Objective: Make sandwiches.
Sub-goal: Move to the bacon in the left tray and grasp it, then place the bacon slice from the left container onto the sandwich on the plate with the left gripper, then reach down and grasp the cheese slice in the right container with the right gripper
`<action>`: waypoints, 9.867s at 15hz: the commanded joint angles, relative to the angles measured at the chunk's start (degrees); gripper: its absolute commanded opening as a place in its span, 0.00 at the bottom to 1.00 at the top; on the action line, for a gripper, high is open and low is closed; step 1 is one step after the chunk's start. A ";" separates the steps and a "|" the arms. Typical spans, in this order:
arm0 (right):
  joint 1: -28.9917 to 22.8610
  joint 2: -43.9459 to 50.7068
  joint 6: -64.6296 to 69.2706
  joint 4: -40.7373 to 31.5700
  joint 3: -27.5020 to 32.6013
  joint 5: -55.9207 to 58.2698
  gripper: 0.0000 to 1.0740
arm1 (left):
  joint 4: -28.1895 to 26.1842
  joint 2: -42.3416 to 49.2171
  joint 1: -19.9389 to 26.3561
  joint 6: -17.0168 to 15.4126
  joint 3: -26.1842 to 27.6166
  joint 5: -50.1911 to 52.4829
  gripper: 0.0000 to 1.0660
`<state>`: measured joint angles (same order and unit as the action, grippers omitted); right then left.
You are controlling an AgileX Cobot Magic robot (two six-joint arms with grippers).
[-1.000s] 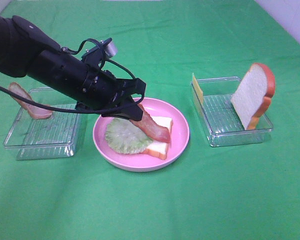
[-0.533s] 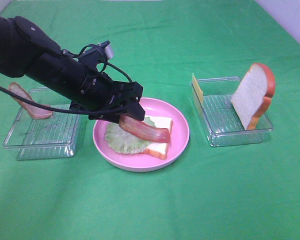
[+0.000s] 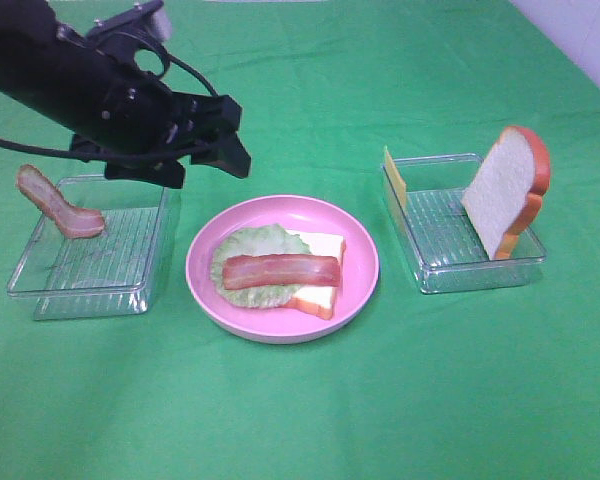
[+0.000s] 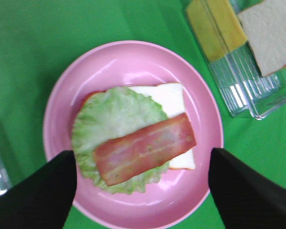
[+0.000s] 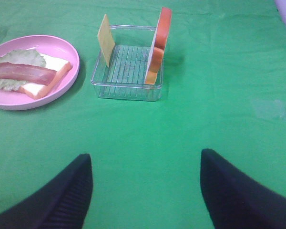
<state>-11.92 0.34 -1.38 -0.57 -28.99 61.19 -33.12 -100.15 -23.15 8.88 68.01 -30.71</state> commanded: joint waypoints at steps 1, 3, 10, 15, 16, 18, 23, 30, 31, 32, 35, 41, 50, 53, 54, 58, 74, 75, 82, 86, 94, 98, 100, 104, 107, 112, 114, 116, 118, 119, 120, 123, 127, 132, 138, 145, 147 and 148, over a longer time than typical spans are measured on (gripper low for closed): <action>0.40 0.63 0.34 0.57 0.23 -0.63 0.58 | 12.38 0.86 3.61 -10.94 5.39 -10.83 0.69; 0.40 0.63 0.34 0.57 0.23 -0.63 0.58 | 23.84 0.86 6.59 -18.62 11.75 -17.99 0.69; 0.40 0.63 0.34 0.57 0.23 -0.63 0.58 | 33.12 -2.46 14.78 -24.06 17.30 -25.78 0.69; 0.40 0.63 0.34 0.57 0.23 -0.63 0.58 | 33.63 -10.20 19.60 -23.66 17.30 -21.20 0.69; 0.40 0.63 0.34 0.57 0.23 -0.63 0.58 | 33.63 -11.23 19.60 -23.03 17.30 -19.37 0.68; 0.40 0.63 0.34 0.57 0.23 -0.63 0.58 | 33.12 -13.35 19.60 -22.75 17.30 -17.36 0.65; 0.40 0.63 0.34 0.57 0.23 -0.63 0.58 | 33.12 -16.56 19.54 -21.72 17.30 -13.58 0.57; 0.40 0.63 0.34 0.57 0.23 -0.63 0.58 | 33.52 -18.16 19.54 -21.72 18.16 -13.06 0.15; 0.40 0.63 0.34 0.57 0.23 -0.63 0.58 | 33.52 -18.16 19.54 -21.72 18.28 -12.32 0.05; 0.40 0.63 0.34 0.57 0.23 -0.63 0.58 | 33.52 -18.16 19.54 -21.83 18.28 -12.32 0.03; 0.40 0.63 0.34 0.57 0.23 -0.63 0.58 | 33.12 -18.22 19.54 -22.12 18.28 -12.66 0.00; 0.40 0.63 0.34 0.57 0.23 -0.63 0.58 | 30.83 -11.97 19.54 -21.72 18.28 -15.64 0.00; 0.40 0.63 0.34 0.57 0.23 -0.63 0.58 | -4.35 -4.24 17.02 -1.20 18.28 -15.70 0.00; 0.40 0.63 0.34 0.57 0.23 -0.63 0.58 | -15.64 -6.07 9.97 4.70 18.28 -14.73 0.00; 0.40 0.63 0.34 0.57 0.23 -0.63 0.58 | -16.79 -6.59 9.05 5.10 18.28 -14.73 0.00; 0.40 0.63 0.34 0.57 0.23 -0.63 0.58 | -26.70 -12.72 2.46 9.97 18.28 -13.46 0.00; 0.40 0.63 0.34 0.57 0.23 -0.63 0.58 | 3.32 -22.12 -3.09 -5.96 18.22 -11.86 0.08; 0.40 0.63 0.34 0.57 0.23 -0.63 0.58 | 5.39 -21.66 -3.09 -8.37 18.22 -10.89 0.19; 0.40 0.63 0.34 0.57 0.23 -0.63 0.58 | 14.73 -9.85 -3.09 -10.49 18.28 -9.11 0.74; 0.40 0.63 0.34 0.57 0.23 -0.63 0.58 | 23.78 -0.17 -3.09 -10.49 18.28 -18.22 0.74; 0.40 0.63 0.34 0.57 0.23 -0.63 0.58 | 33.12 20.05 -3.09 -13.98 13.92 -37.93 0.74; 0.40 0.63 0.34 0.57 0.23 -0.63 0.58 | 33.12 31.74 -3.09 -12.95 -1.43 -39.19 0.74; 0.40 0.63 0.34 0.57 0.23 -0.63 0.58 | 33.12 35.75 -3.09 -12.89 -5.61 -38.85 0.74; 0.40 0.63 0.34 0.57 0.23 -0.63 0.58 | 33.12 49.85 -3.09 -10.03 -16.73 -37.13 0.74; 0.34 0.40 0.34 1.09 0.23 -0.63 0.58 | 33.12 59.07 -3.09 -10.08 -23.15 -32.20 0.74; 0.34 -4.87 0.63 1.32 -1.15 -3.21 0.58 | 33.98 78.90 -3.09 -7.51 -36.27 -30.37 0.74; 0.34 -10.77 3.55 0.57 -1.49 -8.19 0.58 | 33.52 85.77 -3.09 -7.45 -39.13 -29.51 0.74; 0.34 -18.22 5.67 -1.15 -1.49 -14.32 0.58 | 33.52 91.90 -3.09 -7.51 -39.13 -29.51 0.74; 0.34 -26.47 7.22 -5.56 -1.78 -21.14 0.58 | 33.52 97.92 -3.09 -7.51 -39.13 -29.51 0.74; 0.34 -31.51 7.22 -8.19 -3.27 -22.80 0.58 | 33.52 100.78 -3.09 -7.51 -39.13 -29.51 0.74; 0.34 -35.12 7.22 -9.22 -4.87 -23.15 0.58 | 33.52 102.22 -3.09 -7.96 -39.25 -29.62 0.74; 0.29 -52.71 2.52 -9.80 -18.16 -19.77 0.58 | 33.12 101.64 -3.09 -8.88 -39.48 -29.28 0.74; 0.29 -68.64 -3.04 -14.44 -33.75 -9.80 0.58 | 33.12 101.64 -3.09 -8.88 -39.48 -29.22 0.74; 0.23 -87.72 -4.47 -16.90 -51.91 1.83 0.52 | 33.12 101.64 -3.09 -8.88 -39.48 -29.22 0.74; -3.90 -107.26 -2.98 -16.10 -68.75 10.37 0.52 | 33.12 101.64 -3.09 -8.88 -39.48 -29.22 0.74; -6.53 -122.84 4.07 -15.81 -81.82 12.66 0.52 | 33.12 101.64 -3.09 -8.88 -39.48 -29.22 0.74; -6.53 -125.94 4.70 -16.62 -82.74 12.66 0.52 | 33.12 101.64 -3.09 -8.88 -39.48 -29.22 0.74; -6.53 -127.31 4.70 -16.62 -82.91 12.20 0.52 | 33.12 101.64 -3.09 -8.88 -39.48 -29.22 0.74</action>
<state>-18.51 -126.62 2.86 -17.13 -111.38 69.61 0.00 0.23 -26.01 0.00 28.71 -60.50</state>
